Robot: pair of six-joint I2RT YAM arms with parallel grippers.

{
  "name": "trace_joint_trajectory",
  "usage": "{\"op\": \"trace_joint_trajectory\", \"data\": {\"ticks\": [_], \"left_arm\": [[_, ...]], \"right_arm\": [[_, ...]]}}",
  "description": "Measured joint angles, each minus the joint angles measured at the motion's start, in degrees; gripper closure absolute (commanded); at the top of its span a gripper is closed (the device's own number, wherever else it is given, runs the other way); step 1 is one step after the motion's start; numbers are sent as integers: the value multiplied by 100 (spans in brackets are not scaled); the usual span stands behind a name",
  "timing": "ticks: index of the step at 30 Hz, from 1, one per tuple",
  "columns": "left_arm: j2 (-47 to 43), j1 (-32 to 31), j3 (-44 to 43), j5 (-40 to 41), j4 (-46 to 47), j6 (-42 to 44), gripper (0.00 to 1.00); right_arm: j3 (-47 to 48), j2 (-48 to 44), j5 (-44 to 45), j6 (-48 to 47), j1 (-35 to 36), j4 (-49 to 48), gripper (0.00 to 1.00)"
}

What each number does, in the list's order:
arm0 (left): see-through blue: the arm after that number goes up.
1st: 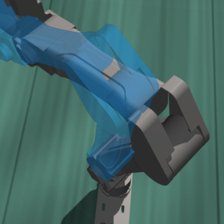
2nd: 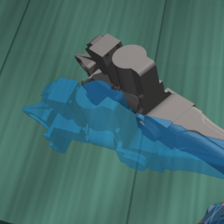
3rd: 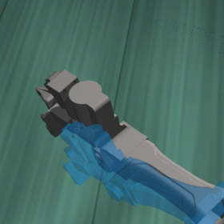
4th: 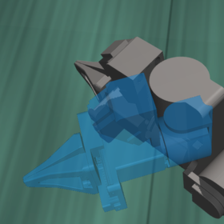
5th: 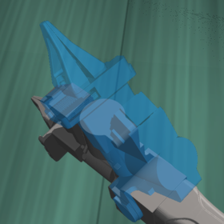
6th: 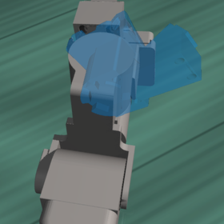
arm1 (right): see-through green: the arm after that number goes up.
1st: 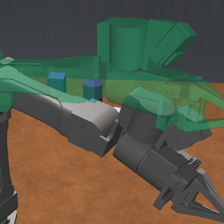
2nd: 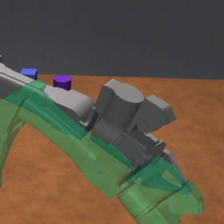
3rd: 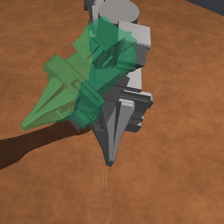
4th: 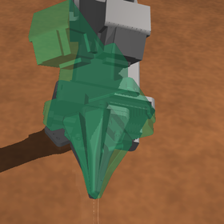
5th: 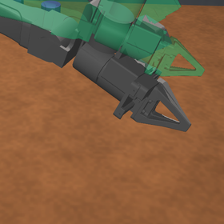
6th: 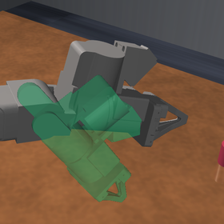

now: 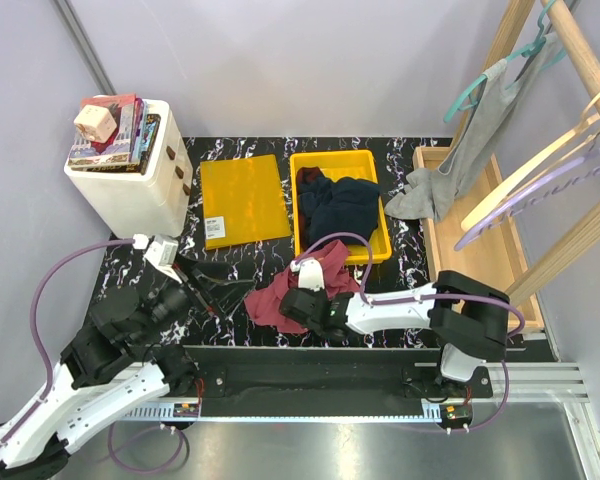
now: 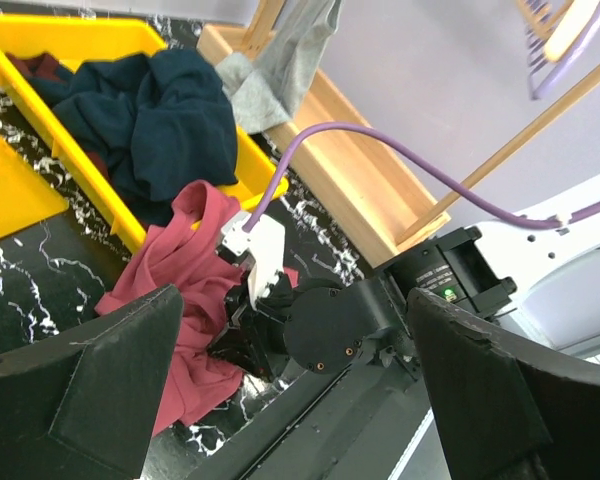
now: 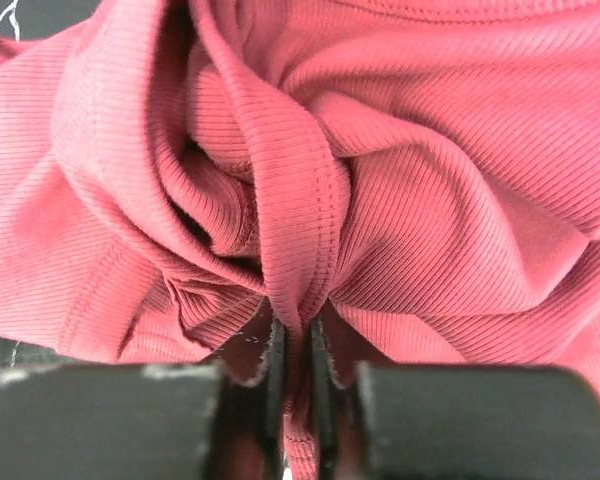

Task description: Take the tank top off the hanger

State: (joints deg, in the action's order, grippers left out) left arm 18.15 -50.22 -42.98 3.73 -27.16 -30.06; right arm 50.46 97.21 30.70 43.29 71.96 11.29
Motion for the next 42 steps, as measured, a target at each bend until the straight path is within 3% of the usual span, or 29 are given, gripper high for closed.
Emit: {"op": "trace_joint_trajectory", "data": {"ticks": [5,10,17,24,31,37,42], "left_arm": [[-243,0,-7,107,-85,4,1],[-433,0,-59,267,-332,26,1],[-505,0,-166,378,-404,94,1],[-367,0,-166,409,-389,214,1],[-17,0,-164,350,-199,313,1],[214,0,-133,269,-4,389,1],[232,0,-52,269,127,435,1]], "right_arm": [[208,-446,201,-730,22,173,100],[1119,-1467,767,-1834,-57,188,100],[2450,-2114,791,-2938,-1475,-9,100],[3449,-1497,402,-3560,-2538,11,100],[3617,-308,-330,-3532,-3460,24,100],[3991,520,-610,-3665,-3606,282,100],[5003,584,-868,-3779,-3595,450,100]]}}
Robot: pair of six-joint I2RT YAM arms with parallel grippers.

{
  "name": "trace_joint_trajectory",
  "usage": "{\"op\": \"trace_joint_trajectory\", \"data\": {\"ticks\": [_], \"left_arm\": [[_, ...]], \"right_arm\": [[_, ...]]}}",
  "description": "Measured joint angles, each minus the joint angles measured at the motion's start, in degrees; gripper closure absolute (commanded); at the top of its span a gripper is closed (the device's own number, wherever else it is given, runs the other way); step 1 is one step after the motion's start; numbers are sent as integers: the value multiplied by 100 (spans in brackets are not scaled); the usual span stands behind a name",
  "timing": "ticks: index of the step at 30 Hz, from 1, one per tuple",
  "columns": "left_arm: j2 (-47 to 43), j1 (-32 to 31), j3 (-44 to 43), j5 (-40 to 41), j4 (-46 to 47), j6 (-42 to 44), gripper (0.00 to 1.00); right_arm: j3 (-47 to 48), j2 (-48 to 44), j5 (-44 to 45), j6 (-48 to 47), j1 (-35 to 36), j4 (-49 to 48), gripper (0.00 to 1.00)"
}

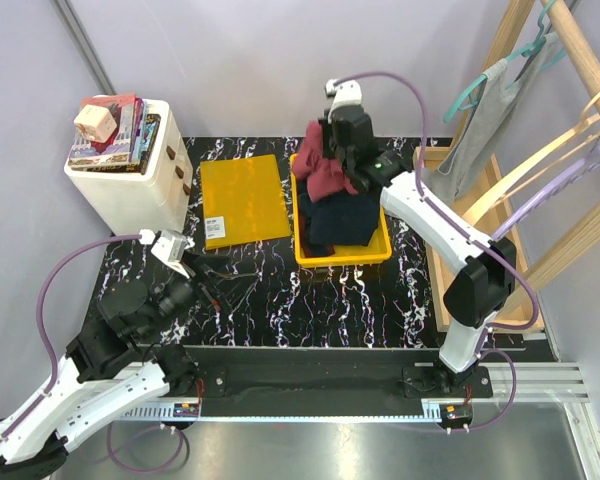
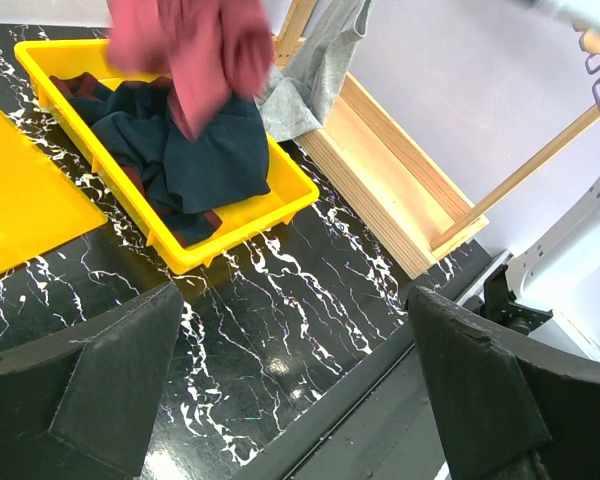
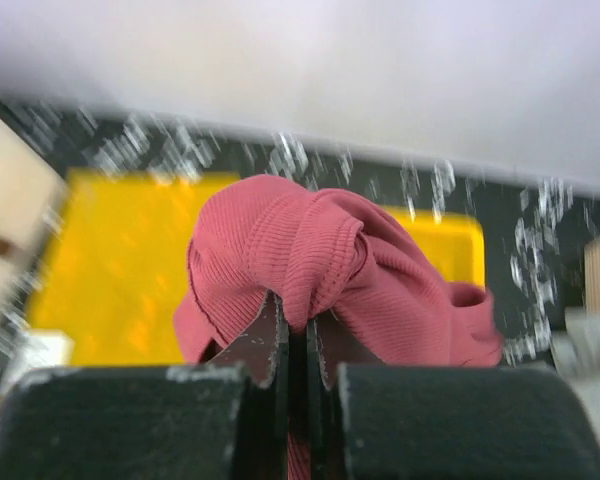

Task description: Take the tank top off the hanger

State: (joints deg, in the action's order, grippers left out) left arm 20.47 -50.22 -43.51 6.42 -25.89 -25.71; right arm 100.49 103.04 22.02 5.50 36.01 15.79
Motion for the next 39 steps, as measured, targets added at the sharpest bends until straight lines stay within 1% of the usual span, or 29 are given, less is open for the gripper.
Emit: {"op": "trace_joint_trajectory", "data": {"ticks": [2,5,7,10,12,15,20,21,22,24,25,26,27,28,29,31,32,33,34,35,36,39], "left_arm": [[2,0,15,4,13,15,1],[9,0,15,4,39,31,1],[28,0,15,4,59,37,1],[35,0,15,4,68,33,1],[33,0,20,2,76,26,1],[22,0,92,4,120,20,1],[37,0,188,-2,144,15,1],[50,0,188,-11,162,11,1],[68,0,188,-17,186,-4,1],[116,0,188,-37,232,-24,1],[142,0,188,-52,251,-33,1],[166,0,188,-68,275,-55,1],[181,0,188,-92,295,-83,1],[188,0,188,-116,306,-98,1],[188,0,188,-146,313,-125,1],[186,0,188,-195,334,-173,1],[177,0,188,-208,337,-195,1],[166,0,188,-214,330,-225,1],[151,0,188,-216,334,-249,1],[127,0,188,-216,330,-282,1],[96,0,188,-216,332,-306,1],[22,0,188,-216,334,-369,1]], "right_arm": [[553,0,-101,-28,0,-42,100],[1119,4,-173,-39,0,-151,100],[1263,4,-181,-26,-15,-234,100],[1198,15,-269,101,-92,-313,100],[887,22,-420,297,-225,-459,100],[129,35,-649,621,-527,-601,100],[-1128,286,-780,1003,-846,-610,100],[-1307,365,-807,1051,-861,-588,98],[-1438,437,-835,1093,-863,-564,91],[-1591,538,-981,1158,-857,-514,82],[-1622,573,-1086,1193,-852,-481,74],[-1624,579,-1172,1231,-852,-457,69],[-1620,579,-1263,1257,-852,-431,62],[-1593,577,-1325,1283,-852,-400,54],[-1561,577,-1390,1303,-852,-374,40],[-1462,577,-1486,1346,-850,-203,29],[-1386,577,-1547,1340,-848,-94,18],[-1327,560,-1585,1349,-846,-2,11],[-1290,516,-1644,1360,-841,96,10],[-1279,439,-1714,1355,-841,186,4],[-1276,323,-1775,1355,-837,293,0],[-1276,-168,-1886,1357,-826,586,0]]}}
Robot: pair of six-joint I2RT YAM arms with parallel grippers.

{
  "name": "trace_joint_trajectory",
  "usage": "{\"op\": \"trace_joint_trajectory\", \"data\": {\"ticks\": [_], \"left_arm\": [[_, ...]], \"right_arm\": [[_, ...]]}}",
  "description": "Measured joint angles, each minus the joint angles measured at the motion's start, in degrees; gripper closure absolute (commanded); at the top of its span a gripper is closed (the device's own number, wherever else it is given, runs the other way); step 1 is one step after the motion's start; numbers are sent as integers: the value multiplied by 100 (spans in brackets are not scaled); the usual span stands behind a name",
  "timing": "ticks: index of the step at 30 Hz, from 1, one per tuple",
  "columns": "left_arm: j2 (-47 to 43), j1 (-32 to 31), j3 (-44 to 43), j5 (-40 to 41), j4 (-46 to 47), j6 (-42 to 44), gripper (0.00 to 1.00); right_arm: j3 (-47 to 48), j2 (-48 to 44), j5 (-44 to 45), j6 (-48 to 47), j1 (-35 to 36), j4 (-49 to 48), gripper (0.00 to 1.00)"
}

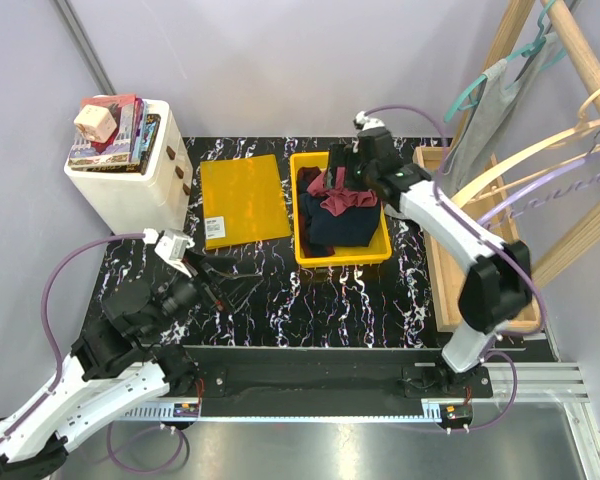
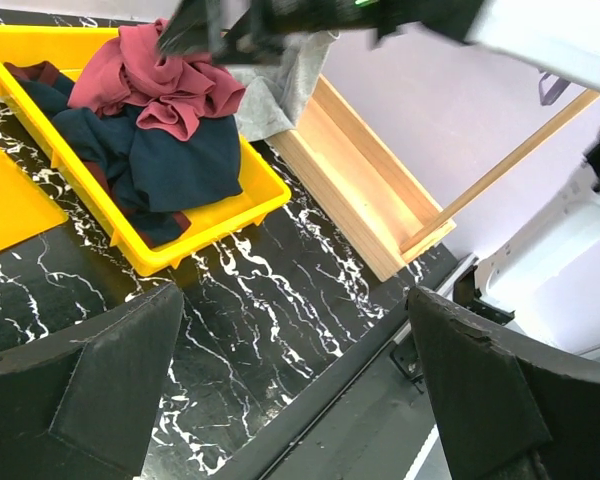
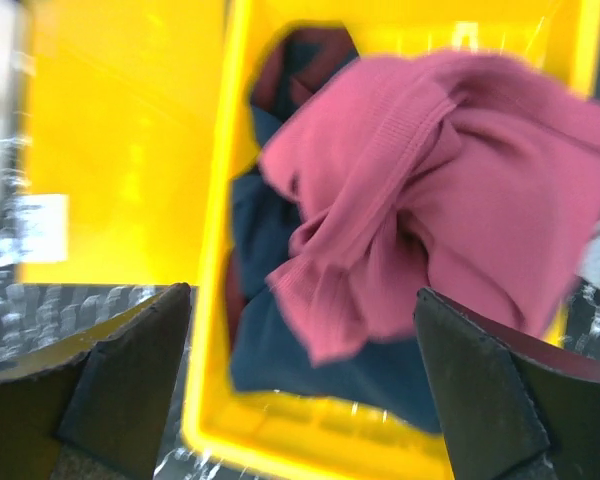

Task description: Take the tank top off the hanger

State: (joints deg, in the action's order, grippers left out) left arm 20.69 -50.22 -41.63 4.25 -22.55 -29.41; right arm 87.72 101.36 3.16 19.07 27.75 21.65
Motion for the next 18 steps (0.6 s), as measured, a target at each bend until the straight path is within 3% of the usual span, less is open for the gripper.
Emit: {"op": "trace_joint_trajectory", "data": {"ticks": [7,12,18], "left_arm": [[37,0,0,2,9,-125,1],[328,0,0,-22,245,-199,1],[1631,0,-468,-260,767,-114,1]], "right_arm": [[63,-1818,236,-157,61,573,0],[627,-2413,540,-365,98,1150,0],[1001,-3073,732,-529,103,1613,0]]}}
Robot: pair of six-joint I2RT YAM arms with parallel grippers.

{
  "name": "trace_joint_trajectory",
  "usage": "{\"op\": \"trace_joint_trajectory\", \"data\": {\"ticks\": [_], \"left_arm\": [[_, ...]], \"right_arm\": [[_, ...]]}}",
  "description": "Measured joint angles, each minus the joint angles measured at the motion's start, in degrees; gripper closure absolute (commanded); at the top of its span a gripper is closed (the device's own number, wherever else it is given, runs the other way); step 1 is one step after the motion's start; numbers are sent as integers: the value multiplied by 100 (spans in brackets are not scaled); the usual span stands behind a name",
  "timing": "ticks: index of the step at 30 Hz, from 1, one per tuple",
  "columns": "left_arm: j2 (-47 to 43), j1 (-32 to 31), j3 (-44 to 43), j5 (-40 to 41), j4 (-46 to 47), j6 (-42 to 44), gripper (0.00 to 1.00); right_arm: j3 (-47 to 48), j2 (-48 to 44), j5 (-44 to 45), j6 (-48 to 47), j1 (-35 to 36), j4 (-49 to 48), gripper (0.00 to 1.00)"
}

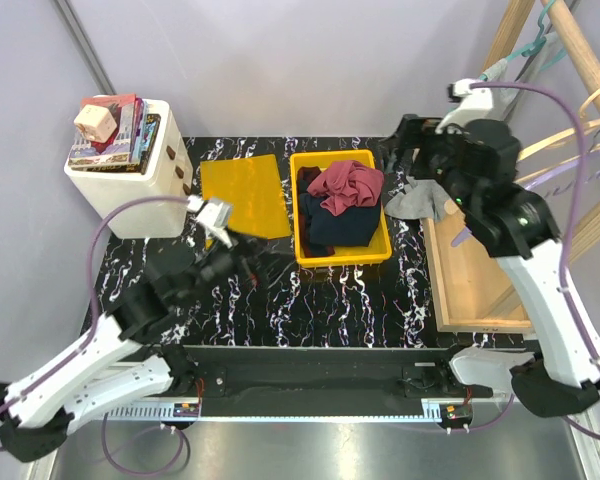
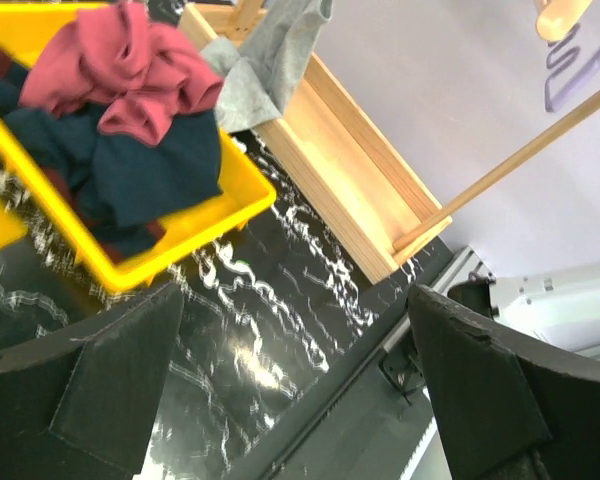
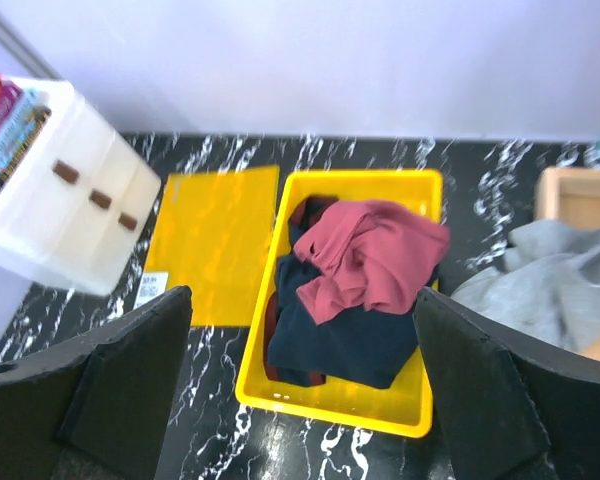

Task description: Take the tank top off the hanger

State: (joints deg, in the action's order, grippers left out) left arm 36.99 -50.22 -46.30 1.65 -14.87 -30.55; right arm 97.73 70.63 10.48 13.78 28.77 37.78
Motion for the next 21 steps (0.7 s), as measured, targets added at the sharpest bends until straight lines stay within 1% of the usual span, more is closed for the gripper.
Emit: {"op": "trace_joint_trajectory", "data": {"ticks": [3,8,11,14,15,17,21], "left_arm": [[949,15,-612,-190,313,127,1],[2570,127,-2085,-581,726,385,1],[3412,227,-3034,-789,944,511,1],[4124,293,-3906,-981,1121,560,1],[4282,308,-4072,-1064,1224,553,1],[4376,321,-4079,-1226,1408,511,1],[4214,321,-3469,-1453,1705,398,1]], "right_arm": [[284,-317,308,-96,0,188,0],[916,-544,1043,-256,4,463,0],[1434,-417,1711,-461,4,767,0],[2050,-87,2411,-745,4,975,0],[2277,79,2625,-841,4,1058,0],[2667,492,2959,-988,4,1110,0],[3648,1589,3327,-1117,-42,1244,0]]}}
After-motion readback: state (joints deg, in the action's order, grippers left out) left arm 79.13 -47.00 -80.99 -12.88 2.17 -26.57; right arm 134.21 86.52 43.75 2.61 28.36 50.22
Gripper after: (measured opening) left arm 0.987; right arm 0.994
